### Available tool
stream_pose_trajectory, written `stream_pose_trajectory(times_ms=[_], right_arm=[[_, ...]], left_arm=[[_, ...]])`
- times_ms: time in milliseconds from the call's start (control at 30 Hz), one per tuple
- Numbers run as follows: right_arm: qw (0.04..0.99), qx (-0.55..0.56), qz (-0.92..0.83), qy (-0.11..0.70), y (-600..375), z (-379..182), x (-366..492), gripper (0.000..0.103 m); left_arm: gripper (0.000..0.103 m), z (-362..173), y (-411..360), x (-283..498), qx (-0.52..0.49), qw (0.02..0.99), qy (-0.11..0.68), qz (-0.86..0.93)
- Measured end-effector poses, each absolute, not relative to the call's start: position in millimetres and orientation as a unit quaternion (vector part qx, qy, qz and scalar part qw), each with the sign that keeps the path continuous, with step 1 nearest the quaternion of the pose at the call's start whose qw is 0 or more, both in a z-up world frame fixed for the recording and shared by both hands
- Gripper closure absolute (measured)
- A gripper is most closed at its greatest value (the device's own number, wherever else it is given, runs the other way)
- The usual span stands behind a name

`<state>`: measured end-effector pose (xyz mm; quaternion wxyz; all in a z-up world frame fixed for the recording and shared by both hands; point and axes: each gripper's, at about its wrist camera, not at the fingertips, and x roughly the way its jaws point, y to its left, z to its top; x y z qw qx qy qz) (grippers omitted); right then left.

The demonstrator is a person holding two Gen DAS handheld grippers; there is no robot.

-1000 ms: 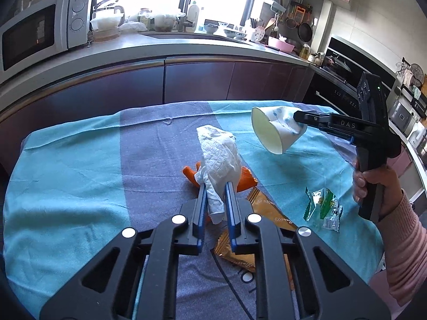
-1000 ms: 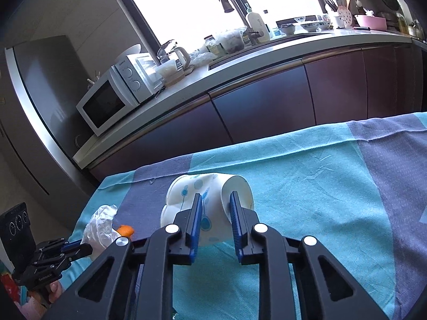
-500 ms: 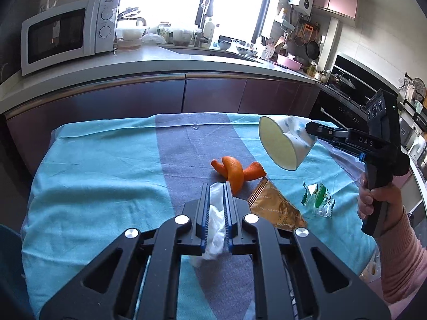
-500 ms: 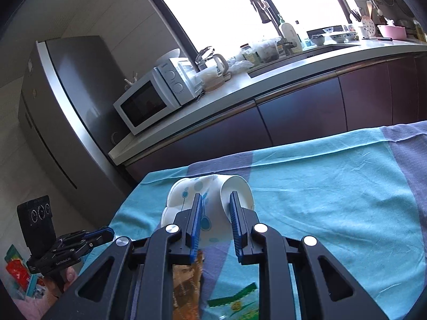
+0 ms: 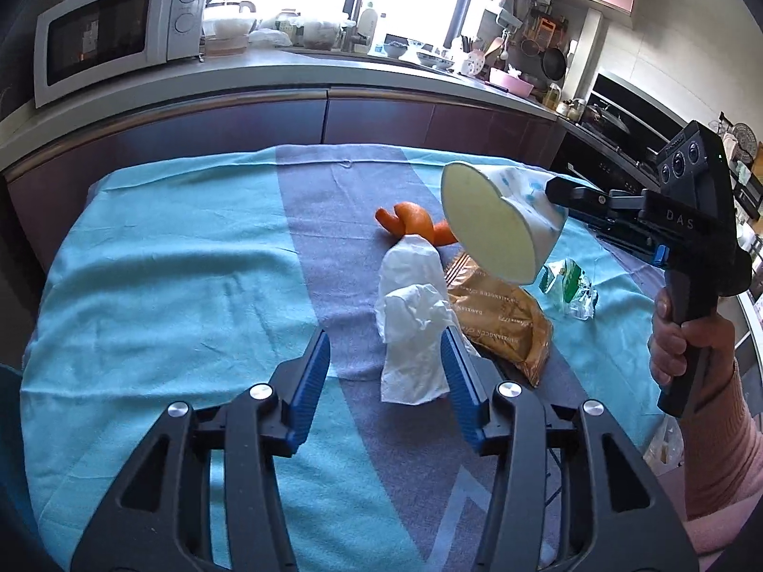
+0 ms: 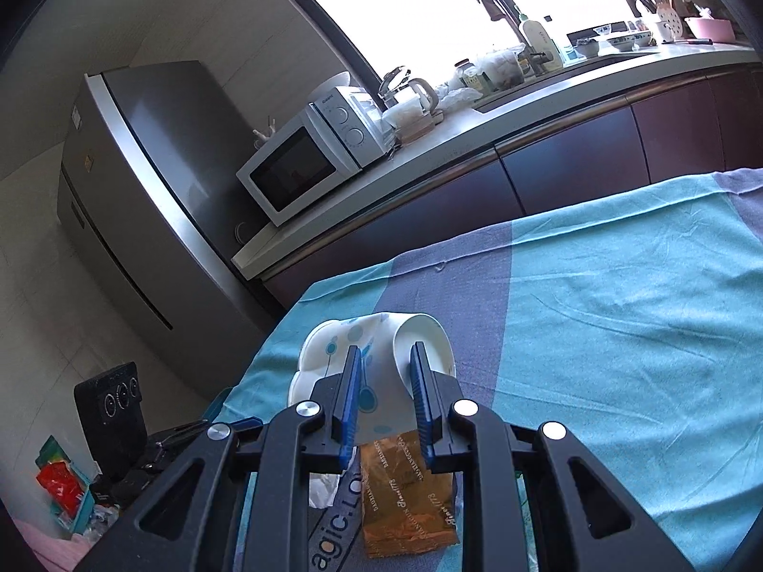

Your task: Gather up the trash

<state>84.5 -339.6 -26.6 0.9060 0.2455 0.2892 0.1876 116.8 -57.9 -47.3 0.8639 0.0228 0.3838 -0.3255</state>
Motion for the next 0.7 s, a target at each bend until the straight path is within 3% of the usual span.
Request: stream_pose_trajectory(times_ms=[100,200,267,400,500,700], right_arm=[[0.904,0.253,0.186,0.289,-340.3,-29.3,80.1,0.084],[0.902,0.257,0.187,0.291,-339.6,-31.4,78.2,0.084],[0.901,0.257,0.189,0.293,-337.6,-33.1,78.2,0.084],[0.899,0.261,0.193,0.293,-334.4,-34.7,77.8,0.084],[0.898,0.264,0.197,0.293,-331.8,-35.4,78.3,0.084],[0.896,0.267,0.205,0.288,-325.5,-32.6,77.0,0.084]], left_arm=[[0.044,-58.3,-72.7,123.6,0.031,0.856,0.401,-0.324],[0.047,-66.7,-83.1,130.6,0.035,0.848,0.42,-0.32],[0.054,-69.2,-87.7,134.4,0.033,0.843,0.429,-0.322],[0.08,-75.8,-94.7,138.1,0.034,0.832,0.447,-0.328],[0.091,-73.8,-94.4,135.7,0.035,0.835,0.44,-0.329],[0.095,-63.7,-82.9,126.9,0.032,0.846,0.422,-0.324]])
